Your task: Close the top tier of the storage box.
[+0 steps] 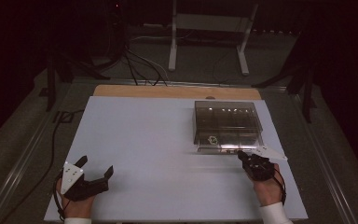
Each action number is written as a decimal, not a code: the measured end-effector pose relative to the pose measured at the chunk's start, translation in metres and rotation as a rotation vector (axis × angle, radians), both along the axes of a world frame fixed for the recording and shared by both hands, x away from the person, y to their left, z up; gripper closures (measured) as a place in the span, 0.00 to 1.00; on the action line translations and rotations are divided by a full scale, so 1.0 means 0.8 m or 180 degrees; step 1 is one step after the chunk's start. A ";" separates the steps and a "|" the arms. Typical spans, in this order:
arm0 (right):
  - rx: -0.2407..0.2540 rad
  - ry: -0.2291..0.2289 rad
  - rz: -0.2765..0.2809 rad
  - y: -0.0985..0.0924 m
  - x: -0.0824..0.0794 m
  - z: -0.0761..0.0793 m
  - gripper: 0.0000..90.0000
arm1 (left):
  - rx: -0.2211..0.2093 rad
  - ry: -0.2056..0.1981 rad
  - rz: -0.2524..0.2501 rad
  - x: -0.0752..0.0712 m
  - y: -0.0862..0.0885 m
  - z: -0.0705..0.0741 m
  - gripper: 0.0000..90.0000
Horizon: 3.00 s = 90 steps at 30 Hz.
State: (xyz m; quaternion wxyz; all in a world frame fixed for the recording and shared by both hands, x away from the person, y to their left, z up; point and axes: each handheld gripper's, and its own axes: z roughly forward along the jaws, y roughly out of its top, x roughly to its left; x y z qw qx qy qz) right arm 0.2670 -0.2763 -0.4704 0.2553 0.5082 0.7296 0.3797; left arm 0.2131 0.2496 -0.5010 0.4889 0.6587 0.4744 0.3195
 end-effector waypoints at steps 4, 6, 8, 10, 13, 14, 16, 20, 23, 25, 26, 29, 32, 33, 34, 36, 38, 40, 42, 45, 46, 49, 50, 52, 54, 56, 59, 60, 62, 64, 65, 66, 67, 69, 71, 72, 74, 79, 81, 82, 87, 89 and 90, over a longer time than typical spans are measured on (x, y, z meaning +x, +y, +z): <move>-0.0004 -0.0002 -0.0007 0.000 0.001 0.000 1.00 | -0.0003 -0.0002 0.0001 0.000 0.000 0.000 0.01; -0.0008 -0.0003 -0.0007 0.000 0.001 0.000 1.00 | -0.0003 -0.0004 0.0004 0.000 0.000 0.000 0.01; -0.0007 -0.0002 -0.0008 0.000 0.002 0.000 1.00 | -0.0002 -0.0004 0.0001 0.000 0.000 0.000 0.01; -0.0009 0.0001 -0.0011 -0.001 0.002 0.000 1.00 | -0.0002 -0.0002 0.0003 0.000 0.000 0.000 0.01; -0.0008 -0.0001 -0.0021 0.000 0.004 0.001 1.00 | -0.0002 -0.0002 0.0002 0.000 0.000 0.000 0.01; -0.0009 -0.0002 -0.0022 0.000 0.004 0.001 1.00 | -0.0002 -0.0003 0.0001 0.000 0.000 0.000 0.01; -0.0006 -0.0003 -0.0026 0.000 0.005 0.001 1.00 | -0.0001 -0.0001 0.0002 0.000 0.000 0.000 0.01; -0.0005 0.0001 -0.0034 0.001 0.007 0.001 1.00 | -0.0003 -0.0002 0.0002 0.000 0.000 0.000 0.01; -0.0008 -0.0007 -0.0033 0.001 0.008 0.002 1.00 | -0.0003 -0.0004 0.0000 0.000 0.000 0.000 0.01; -0.0005 -0.0011 -0.0035 0.001 0.009 0.002 1.00 | -0.0002 -0.0001 0.0001 0.000 0.000 0.000 0.01; -0.0003 -0.0010 -0.0037 0.002 0.009 0.002 1.00 | -0.0003 -0.0002 -0.0001 0.000 0.000 0.000 0.01; -0.0001 -0.0012 -0.0039 0.002 0.010 0.003 1.00 | -0.0004 -0.0003 0.0001 0.000 0.000 0.000 0.01; 0.0004 -0.0011 -0.0040 0.003 0.012 0.003 1.00 | -0.0003 -0.0005 0.0000 0.000 0.000 0.000 0.01; 0.0009 -0.0011 -0.0043 0.003 0.012 0.003 1.00 | -0.0003 -0.0004 0.0000 0.000 0.000 0.000 0.01; 0.0008 -0.0011 -0.0049 0.003 0.012 0.003 1.00 | -0.0002 -0.0002 0.0001 0.000 0.000 0.000 0.01; 0.0013 -0.0013 -0.0051 0.003 0.013 0.003 1.00 | -0.0003 -0.0002 0.0001 0.000 0.000 0.000 0.01; 0.0014 -0.0012 -0.0054 0.004 0.014 0.003 1.00 | -0.0003 -0.0003 0.0001 0.000 0.000 0.000 0.01; 0.0015 -0.0014 -0.0058 0.004 0.015 0.003 1.00 | -0.0002 -0.0002 0.0001 0.000 0.000 0.000 0.01; 0.0018 -0.0013 -0.0064 0.005 0.015 0.003 1.00 | -0.0002 -0.0002 0.0001 0.000 0.000 0.000 0.01; 0.0023 -0.0015 -0.0070 0.005 0.016 0.003 1.00 | -0.0003 -0.0002 0.0001 0.000 0.000 0.000 0.01; 0.0024 -0.0014 -0.0072 0.005 0.017 0.003 1.00 | -0.0003 -0.0002 0.0000 0.000 0.000 0.000 0.01; 0.0027 -0.0014 -0.0074 0.005 0.017 0.003 1.00 | -0.0003 -0.0002 -0.0001 0.000 0.000 0.000 0.01; 0.0030 -0.0015 -0.0078 0.005 0.018 0.003 1.00 | -0.0003 -0.0001 -0.0001 0.000 0.000 0.000 0.01; 0.0040 -0.0013 -0.0087 0.006 0.018 0.003 1.00 | -0.0004 -0.0002 -0.0001 0.000 0.000 0.000 0.01; 0.0046 -0.0018 -0.0091 0.006 0.019 0.003 1.00 | -0.0004 -0.0001 -0.0001 0.000 0.000 0.000 0.01; 0.0044 -0.0017 -0.0092 0.006 0.020 0.003 1.00 | -0.0004 -0.0001 0.0000 0.000 0.000 0.000 0.01; 0.0042 -0.0015 -0.0097 0.007 0.021 0.004 1.00 | -0.0002 0.0001 -0.0001 0.000 0.000 0.000 0.01; 0.0046 -0.0014 -0.0097 0.007 0.021 0.004 1.00 | -0.0003 0.0002 0.0000 0.000 0.000 0.000 0.01; 0.0048 -0.0015 -0.0096 0.007 0.021 0.004 1.00 | -0.0001 0.0004 -0.0002 0.000 0.000 0.000 0.01; 0.0049 -0.0014 -0.0098 0.007 0.022 0.004 1.00 | -0.0002 0.0004 -0.0003 0.000 0.000 0.000 0.01; 0.0049 -0.0014 -0.0102 0.007 0.022 0.004 1.00 | -0.0002 0.0004 -0.0003 0.000 0.000 0.000 0.01; 0.0050 -0.0014 -0.0103 0.007 0.023 0.004 1.00 | 0.0003 0.0006 -0.0004 0.000 0.000 0.000 0.01; 0.0051 -0.0015 -0.0105 0.007 0.023 0.004 1.00 | 0.0002 0.0007 -0.0004 0.000 0.000 0.000 0.01; 0.0055 -0.0016 -0.0107 0.007 0.023 0.004 1.00 | 0.0000 0.0007 -0.0005 0.000 0.000 0.000 0.01; 0.0052 -0.0018 -0.0104 0.007 0.024 0.004 1.00 | -0.0001 0.0006 -0.0005 0.000 0.000 0.000 0.01; 0.0056 -0.0017 -0.0107 0.007 0.024 0.005 1.00 | 0.0000 0.0006 -0.0005 0.000 0.000 0.000 0.01; 0.0057 -0.0017 -0.0110 0.007 0.025 0.005 1.00 | -0.0001 0.0007 -0.0007 0.000 0.000 0.000 0.01; 0.0059 -0.0022 -0.0120 0.007 0.026 0.005 1.00 | -0.0002 0.0004 -0.0004 0.000 0.000 0.000 0.01; 0.0075 -0.0018 -0.0125 0.007 0.027 0.005 1.00 | 0.0003 0.0007 -0.0004 0.000 0.000 0.000 0.01; 0.0079 -0.0017 -0.0130 0.007 0.027 0.005 1.00 | 0.0004 0.0006 -0.0006 0.000 0.000 0.000 0.01; 0.0084 -0.0021 -0.0142 0.007 0.029 0.005 1.00 | 0.0001 0.0013 -0.0010 0.000 0.000 0.000 0.01; 0.0088 -0.0019 -0.0146 0.007 0.029 0.005 1.00 | -0.0003 0.0006 -0.0009 0.000 0.000 0.000 0.01; 0.0087 -0.0019 -0.0149 0.007 0.030 0.005 1.00 | -0.0003 0.0005 -0.0010 0.000 0.000 0.000 0.01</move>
